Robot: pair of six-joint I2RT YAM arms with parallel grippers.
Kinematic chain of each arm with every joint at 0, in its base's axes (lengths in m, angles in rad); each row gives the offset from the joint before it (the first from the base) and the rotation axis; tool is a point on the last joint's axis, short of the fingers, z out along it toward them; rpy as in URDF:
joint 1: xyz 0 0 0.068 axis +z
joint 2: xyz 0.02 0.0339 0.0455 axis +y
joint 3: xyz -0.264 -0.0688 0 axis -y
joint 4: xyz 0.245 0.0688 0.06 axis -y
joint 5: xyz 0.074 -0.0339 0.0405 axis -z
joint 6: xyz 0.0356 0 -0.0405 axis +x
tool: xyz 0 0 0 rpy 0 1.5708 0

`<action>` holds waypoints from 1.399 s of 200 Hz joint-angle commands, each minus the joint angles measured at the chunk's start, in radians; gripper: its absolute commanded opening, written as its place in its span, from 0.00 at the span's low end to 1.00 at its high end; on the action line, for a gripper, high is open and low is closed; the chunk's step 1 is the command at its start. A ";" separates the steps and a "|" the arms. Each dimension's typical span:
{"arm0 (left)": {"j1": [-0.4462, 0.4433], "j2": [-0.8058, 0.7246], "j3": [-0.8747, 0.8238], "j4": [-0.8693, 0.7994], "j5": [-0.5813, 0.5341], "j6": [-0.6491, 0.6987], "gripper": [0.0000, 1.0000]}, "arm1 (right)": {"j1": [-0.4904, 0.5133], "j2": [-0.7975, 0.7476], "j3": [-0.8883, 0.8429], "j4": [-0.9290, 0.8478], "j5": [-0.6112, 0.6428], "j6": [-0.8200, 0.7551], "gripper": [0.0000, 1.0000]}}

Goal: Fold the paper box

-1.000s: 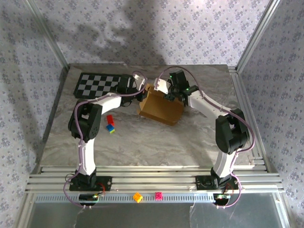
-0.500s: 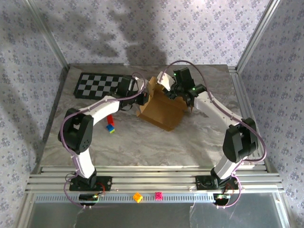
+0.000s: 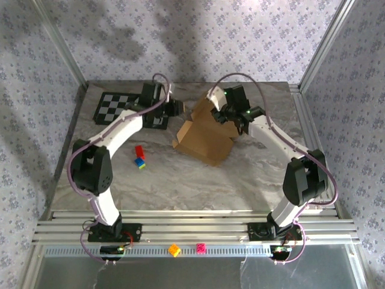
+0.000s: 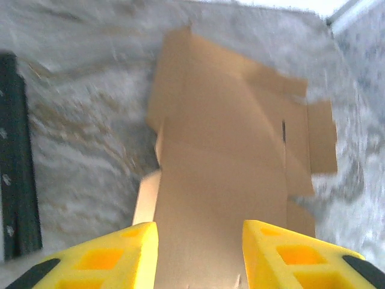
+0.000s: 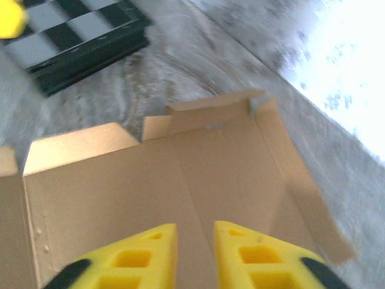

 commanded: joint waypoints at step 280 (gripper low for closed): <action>0.050 0.458 0.624 -0.518 0.010 -0.016 0.70 | -0.299 0.303 0.176 -0.384 -0.073 0.457 0.00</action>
